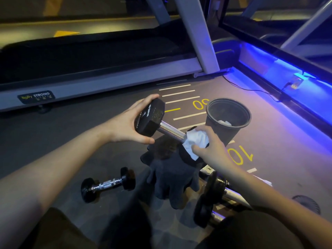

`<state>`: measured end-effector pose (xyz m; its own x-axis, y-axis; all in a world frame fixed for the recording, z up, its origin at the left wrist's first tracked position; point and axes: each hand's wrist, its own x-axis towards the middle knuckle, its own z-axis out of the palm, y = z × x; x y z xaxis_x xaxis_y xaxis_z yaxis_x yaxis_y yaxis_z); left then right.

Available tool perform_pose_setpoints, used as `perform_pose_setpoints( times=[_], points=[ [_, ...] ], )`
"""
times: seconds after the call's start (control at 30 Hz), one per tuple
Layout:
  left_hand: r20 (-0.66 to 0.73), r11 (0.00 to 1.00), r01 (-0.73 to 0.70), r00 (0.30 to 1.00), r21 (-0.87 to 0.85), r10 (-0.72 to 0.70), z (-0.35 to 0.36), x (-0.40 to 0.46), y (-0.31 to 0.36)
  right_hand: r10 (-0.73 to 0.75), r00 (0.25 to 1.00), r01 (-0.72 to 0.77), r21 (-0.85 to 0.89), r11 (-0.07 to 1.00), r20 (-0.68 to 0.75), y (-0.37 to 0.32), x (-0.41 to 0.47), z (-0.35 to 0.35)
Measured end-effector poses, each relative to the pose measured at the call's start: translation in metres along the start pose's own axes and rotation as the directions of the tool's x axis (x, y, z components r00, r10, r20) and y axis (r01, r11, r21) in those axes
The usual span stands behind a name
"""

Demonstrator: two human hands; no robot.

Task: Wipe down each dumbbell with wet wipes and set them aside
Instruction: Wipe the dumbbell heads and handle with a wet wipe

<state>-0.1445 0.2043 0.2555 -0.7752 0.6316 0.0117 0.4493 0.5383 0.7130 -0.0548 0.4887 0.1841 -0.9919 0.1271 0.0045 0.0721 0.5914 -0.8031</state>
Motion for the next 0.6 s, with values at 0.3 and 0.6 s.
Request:
perform_pose_setpoints(
  times=[0.3,0.6],
  points=[
    [-0.138,0.953,0.285,0.953,0.106,-0.270,0.016,-0.017,-0.001,0.062,0.997,-0.059,-0.053,0.997,0.055,-0.021,0.012,0.001],
    [-0.180,0.879,0.428,0.867,-0.210,-0.465,0.031,-0.044,-0.027,-0.004,0.995,0.032,-0.293,0.956,0.095,-0.051,0.019,0.025]
  ],
)
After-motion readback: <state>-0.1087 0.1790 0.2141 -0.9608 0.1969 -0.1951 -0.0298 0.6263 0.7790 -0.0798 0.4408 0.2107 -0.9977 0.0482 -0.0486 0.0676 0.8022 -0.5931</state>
